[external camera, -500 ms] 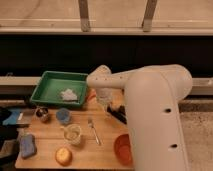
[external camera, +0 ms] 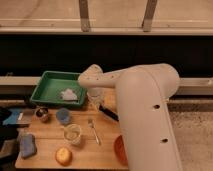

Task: Wipe table surface with brush

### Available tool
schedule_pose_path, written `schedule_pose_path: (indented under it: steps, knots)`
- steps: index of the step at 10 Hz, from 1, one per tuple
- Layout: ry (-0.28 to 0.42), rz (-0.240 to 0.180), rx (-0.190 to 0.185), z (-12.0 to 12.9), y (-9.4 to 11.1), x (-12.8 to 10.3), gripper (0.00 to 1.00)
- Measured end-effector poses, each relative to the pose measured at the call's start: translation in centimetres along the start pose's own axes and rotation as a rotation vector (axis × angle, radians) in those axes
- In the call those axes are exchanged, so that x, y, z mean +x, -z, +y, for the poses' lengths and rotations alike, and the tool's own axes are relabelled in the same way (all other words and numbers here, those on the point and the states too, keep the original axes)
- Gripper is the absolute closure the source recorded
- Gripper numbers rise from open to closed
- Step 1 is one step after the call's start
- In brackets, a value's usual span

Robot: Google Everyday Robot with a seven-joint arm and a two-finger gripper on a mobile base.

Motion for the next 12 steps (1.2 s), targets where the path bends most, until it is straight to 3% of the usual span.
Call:
schedule_pose_path:
  steps: [3,7,10,12]
  knots:
    - [0.025,-0.019,-0.028,2.3,1.0,2.5,0.94]
    - [-0.056,0.02,-0.025,-0.1,0.4,7.1,0.94]
    - [-0.129,0.039,-0.003,-4.1,-0.4,6.5,0.94]
    - [-0.132,0.034,0.008,-5.9,-0.9,4.5,0.94]
